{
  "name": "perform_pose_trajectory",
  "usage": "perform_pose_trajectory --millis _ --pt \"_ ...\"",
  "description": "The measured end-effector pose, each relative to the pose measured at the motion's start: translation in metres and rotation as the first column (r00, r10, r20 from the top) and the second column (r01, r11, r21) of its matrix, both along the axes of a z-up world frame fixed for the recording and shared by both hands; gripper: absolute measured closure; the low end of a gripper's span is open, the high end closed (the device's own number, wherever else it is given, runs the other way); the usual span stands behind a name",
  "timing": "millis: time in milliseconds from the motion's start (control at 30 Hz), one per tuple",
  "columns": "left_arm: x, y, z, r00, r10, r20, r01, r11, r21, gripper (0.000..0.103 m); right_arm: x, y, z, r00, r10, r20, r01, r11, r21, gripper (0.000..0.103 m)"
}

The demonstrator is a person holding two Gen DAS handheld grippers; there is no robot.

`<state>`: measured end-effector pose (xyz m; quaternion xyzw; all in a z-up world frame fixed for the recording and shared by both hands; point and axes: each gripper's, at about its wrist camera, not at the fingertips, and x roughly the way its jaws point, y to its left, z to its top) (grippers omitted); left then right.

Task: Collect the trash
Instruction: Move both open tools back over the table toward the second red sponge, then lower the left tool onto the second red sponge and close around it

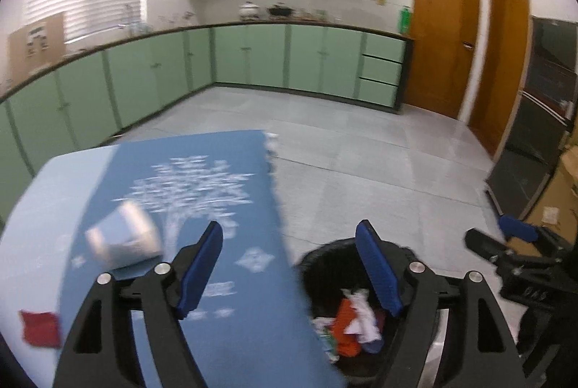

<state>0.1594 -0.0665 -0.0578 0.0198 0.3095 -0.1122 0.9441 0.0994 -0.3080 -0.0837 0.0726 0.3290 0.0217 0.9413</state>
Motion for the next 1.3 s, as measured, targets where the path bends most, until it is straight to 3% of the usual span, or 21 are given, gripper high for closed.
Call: perform_pose_trajectory --millis 267,667,967,1300 --pt "-0.019 0.083 -0.001 0.981 0.192 0.028 -0.194 0.979 0.07 0.027 0.01 0.07 0.011 0.993 0.119 0.027 -0.119 0.993 0.017 0.01" --pt "-0.044 0.195 -0.021 0.912 0.41 0.014 -0.409 0.906 0.108 0.025 0.022 0.181 0.008 0.955 0.295 0.022 -0.296 0.955 0.014 0.01" --pt "-0.044 0.235 -0.051 0.88 0.467 -0.087 -0.459 0.883 0.096 0.021 0.029 0.234 -0.003 0.929 0.371 -0.019 -0.371 0.929 0.003 0.01" --pt "-0.038 0.249 -0.069 0.863 0.473 -0.177 -0.468 0.881 0.072 0.021 0.038 0.248 -0.01 0.913 0.405 -0.038 -0.406 0.914 0.006 0.01"
